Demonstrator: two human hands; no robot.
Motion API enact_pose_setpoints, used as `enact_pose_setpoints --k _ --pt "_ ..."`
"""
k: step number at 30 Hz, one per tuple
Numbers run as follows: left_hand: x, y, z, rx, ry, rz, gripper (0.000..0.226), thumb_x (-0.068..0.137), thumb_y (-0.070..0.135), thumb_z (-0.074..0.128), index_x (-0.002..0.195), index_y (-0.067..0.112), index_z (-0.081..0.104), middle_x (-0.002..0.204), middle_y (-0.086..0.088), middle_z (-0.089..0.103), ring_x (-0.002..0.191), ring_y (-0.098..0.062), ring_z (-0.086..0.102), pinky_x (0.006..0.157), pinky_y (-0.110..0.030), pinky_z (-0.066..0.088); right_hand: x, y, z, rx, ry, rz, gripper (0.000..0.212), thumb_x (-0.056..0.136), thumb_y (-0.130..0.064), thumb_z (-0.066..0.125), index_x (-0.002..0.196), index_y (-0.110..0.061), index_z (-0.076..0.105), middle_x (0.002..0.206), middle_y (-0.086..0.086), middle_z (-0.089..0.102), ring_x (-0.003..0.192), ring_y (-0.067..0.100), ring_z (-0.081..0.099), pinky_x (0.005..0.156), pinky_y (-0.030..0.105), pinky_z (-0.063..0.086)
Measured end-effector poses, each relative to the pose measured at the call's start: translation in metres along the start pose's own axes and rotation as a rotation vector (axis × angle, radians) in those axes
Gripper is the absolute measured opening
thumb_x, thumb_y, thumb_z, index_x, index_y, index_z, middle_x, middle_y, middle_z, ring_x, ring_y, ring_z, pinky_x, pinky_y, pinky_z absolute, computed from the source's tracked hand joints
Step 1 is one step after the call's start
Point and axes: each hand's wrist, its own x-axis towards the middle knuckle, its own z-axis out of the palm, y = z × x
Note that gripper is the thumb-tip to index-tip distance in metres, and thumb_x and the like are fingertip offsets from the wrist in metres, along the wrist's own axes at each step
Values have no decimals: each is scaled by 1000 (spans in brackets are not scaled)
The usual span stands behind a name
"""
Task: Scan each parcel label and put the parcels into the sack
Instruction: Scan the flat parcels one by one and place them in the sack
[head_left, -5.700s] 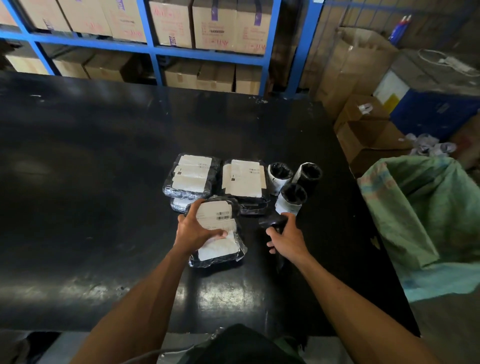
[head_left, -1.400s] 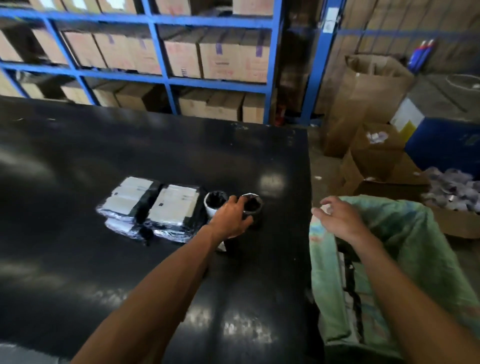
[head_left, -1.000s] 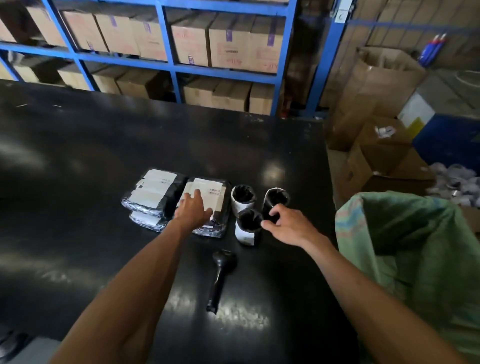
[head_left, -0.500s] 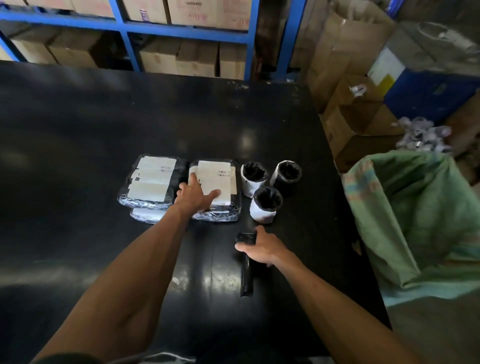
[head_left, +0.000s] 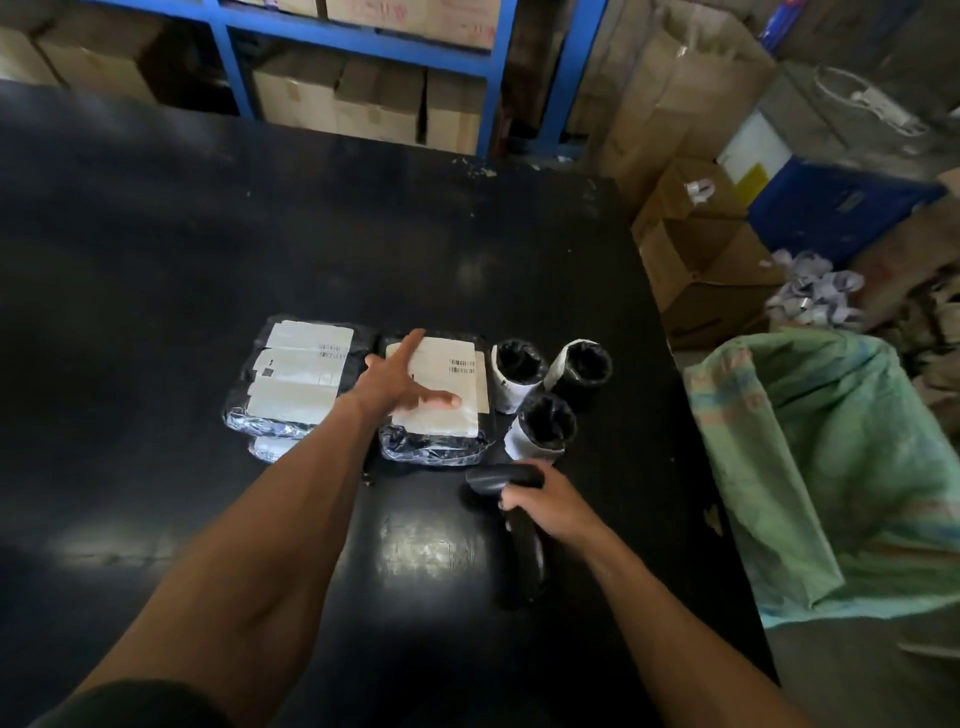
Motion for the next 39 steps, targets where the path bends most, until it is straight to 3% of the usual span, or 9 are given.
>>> enact_pose_setpoints --k 4,9,14,17,21,31,35,39 --pt "-6 3 3 -50 61 31 117 47 58 94 142 52 26 129 -20 38 112 -40 52 103 -47 49 -11 -22 -19 292 -11 -60 30 89 0 56 118 -4 61 93 18 75 63 16 67 53 28 51" --pt "-28 1 13 -210 145 90 107 54 42 96 141 43 34 130 -18 38 110 -35 48 101 -46 46 -24 -43 -31 541 55 -148 29 96 -3 51 124 -13 52 94 20 72 61 22 62 57 40 61" --pt "-62 -4 29 -270 273 131 106 54 37 97 140 45 36 122 -8 36 100 -26 46 98 -43 47 -45 -57 -29 431 149 -319 28 95 -13 57 120 -25 50 92 23 69 58 24 54 47 33 43" --pt "-75 -5 40 -275 309 128 105 53 34 98 137 49 38 121 -7 37 100 -25 47 101 -44 48 -56 -59 -27 368 158 -388 26 99 -29 61 121 -24 50 86 19 70 54 25 54 44 32 42" --pt "-91 -4 53 -234 336 142 106 51 34 98 136 51 38 120 -7 38 101 -26 48 102 -47 49 -64 -54 -28 239 191 -448 32 98 -50 61 123 -34 50 88 12 73 52 24 58 46 33 47" --pt "-117 4 60 -229 402 217 108 53 37 97 142 46 37 120 -6 37 98 -22 46 99 -40 47 -77 -44 -27 134 191 -526 43 91 -62 62 122 -37 46 83 6 71 48 19 60 46 33 49" --pt "-121 4 59 -214 407 229 109 50 38 98 141 48 38 119 -6 38 97 -23 49 99 -41 49 -76 -42 -27 89 212 -539 45 86 -71 60 119 -43 44 82 2 73 51 13 63 55 35 52" --pt "-123 -2 60 -208 414 231 110 50 38 98 142 47 38 121 -7 38 97 -22 49 99 -41 48 -82 -41 -24 124 192 -544 44 92 -63 60 124 -37 44 84 3 72 48 18 62 48 33 52"
